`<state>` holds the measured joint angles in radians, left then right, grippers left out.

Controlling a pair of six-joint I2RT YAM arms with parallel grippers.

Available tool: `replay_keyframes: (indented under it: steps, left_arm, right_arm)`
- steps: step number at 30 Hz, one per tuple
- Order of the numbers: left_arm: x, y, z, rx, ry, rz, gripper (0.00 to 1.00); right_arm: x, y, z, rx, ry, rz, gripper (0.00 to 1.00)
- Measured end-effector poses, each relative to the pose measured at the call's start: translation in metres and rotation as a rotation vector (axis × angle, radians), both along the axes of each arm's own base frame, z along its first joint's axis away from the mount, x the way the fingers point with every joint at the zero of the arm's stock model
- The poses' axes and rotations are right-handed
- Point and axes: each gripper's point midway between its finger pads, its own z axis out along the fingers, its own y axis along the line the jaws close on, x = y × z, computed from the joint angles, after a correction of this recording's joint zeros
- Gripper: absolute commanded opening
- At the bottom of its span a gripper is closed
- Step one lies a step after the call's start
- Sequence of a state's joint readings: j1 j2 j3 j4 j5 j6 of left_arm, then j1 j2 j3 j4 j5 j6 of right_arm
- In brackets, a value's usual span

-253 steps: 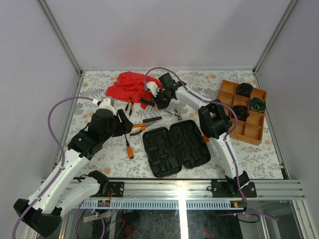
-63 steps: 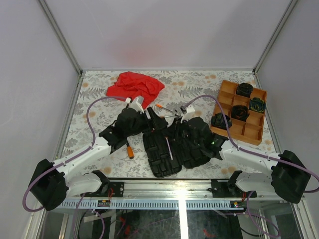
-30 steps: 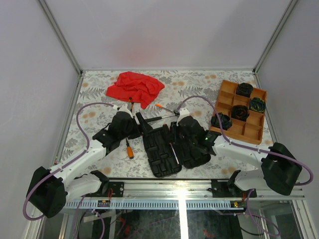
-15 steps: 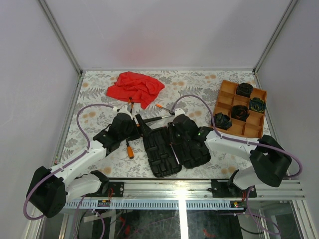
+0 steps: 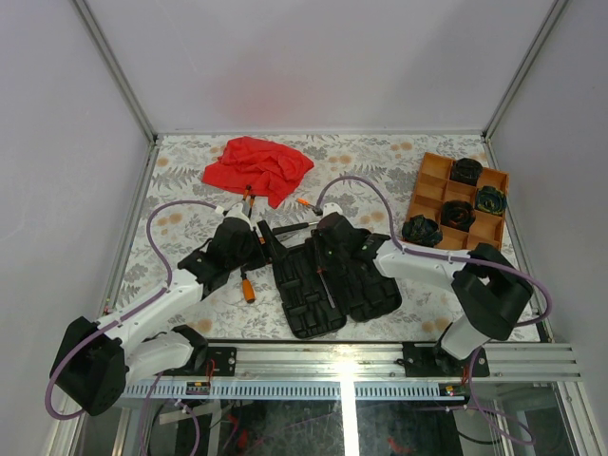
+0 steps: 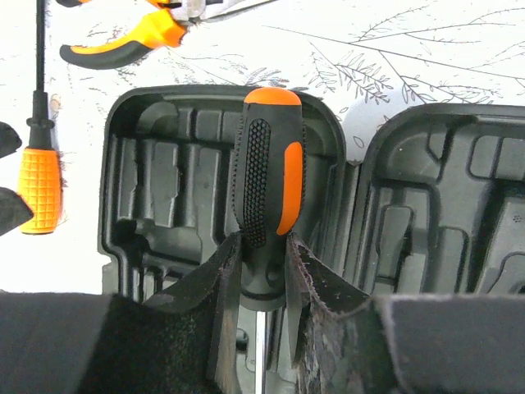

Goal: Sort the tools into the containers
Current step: Place the screwdriver in the storage box.

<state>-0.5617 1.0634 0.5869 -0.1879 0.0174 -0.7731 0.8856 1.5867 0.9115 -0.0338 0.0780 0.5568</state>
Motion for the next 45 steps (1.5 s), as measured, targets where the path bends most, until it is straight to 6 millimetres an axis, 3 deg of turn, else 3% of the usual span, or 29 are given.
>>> replay_keyframes:
  steps: [10,20,28,36,45]
  left_arm:
    - [-0.004,0.002,-0.007,0.009,0.015,0.0,0.66]
    - [-0.004,0.002,-0.009,0.011,0.018,-0.001,0.65]
    - [-0.003,0.002,-0.009,0.011,0.019,-0.001,0.65]
    - [-0.003,0.002,-0.012,0.016,0.027,-0.001,0.65]
    - [-0.003,0.002,-0.016,0.023,0.038,-0.002,0.65]
  right_arm:
    - [0.002,-0.011,-0.021,-0.079,0.024,-0.037,0.01]
    - [0.004,-0.009,-0.025,-0.086,0.033,-0.048,0.06]
    - [0.008,-0.007,-0.032,-0.094,0.036,-0.063,0.18]
    - [0.012,-0.011,-0.032,-0.112,0.022,-0.085,0.2]
    - [0.014,-0.015,-0.03,-0.126,0.009,-0.1,0.38]
